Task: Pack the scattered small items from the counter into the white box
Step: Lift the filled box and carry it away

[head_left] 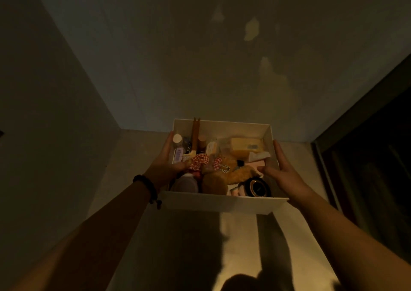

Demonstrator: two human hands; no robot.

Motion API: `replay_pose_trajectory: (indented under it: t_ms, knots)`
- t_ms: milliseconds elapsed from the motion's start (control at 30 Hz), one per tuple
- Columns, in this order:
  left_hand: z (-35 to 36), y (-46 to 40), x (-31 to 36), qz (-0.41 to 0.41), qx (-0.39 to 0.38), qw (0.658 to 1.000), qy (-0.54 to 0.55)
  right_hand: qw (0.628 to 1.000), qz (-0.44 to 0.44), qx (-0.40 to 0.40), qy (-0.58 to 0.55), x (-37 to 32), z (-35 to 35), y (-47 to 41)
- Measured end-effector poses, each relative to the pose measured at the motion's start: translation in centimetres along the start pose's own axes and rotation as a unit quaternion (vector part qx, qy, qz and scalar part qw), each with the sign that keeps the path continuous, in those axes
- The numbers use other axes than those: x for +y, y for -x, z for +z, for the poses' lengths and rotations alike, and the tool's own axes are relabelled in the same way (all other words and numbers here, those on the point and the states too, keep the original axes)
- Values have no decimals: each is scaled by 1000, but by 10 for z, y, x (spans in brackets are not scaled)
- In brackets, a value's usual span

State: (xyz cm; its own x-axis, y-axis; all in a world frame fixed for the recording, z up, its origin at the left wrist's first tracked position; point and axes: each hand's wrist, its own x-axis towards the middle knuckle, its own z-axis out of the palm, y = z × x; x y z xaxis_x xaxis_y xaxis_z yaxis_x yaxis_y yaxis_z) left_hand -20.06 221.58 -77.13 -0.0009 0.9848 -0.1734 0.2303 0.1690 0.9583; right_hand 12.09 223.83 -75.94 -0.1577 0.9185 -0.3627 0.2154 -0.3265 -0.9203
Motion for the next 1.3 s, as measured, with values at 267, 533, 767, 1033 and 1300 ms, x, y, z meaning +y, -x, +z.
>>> replay_pose_trajectory:
  t_ms: [267, 533, 767, 1033, 1300]
  knots:
    - [18, -52, -55, -8, 14, 997, 77, 999, -15, 21, 30, 44, 1, -67]
    - [24, -79, -87, 26, 47, 999, -7, 994, -24, 47, 95, 72, 12, -102]
    - [20, -105, -86, 14, 79, 997, -14, 980, -45, 69, 183, 61, 8, -127]
    - [24, -67, -67, 37, 69, 996, -42, 985, -46, 23, 165, 42, 13, -86]
    - [40, -37, -87, -7, 64, 981, -181, 920, -84, 106, 369, 89, 26, -59]
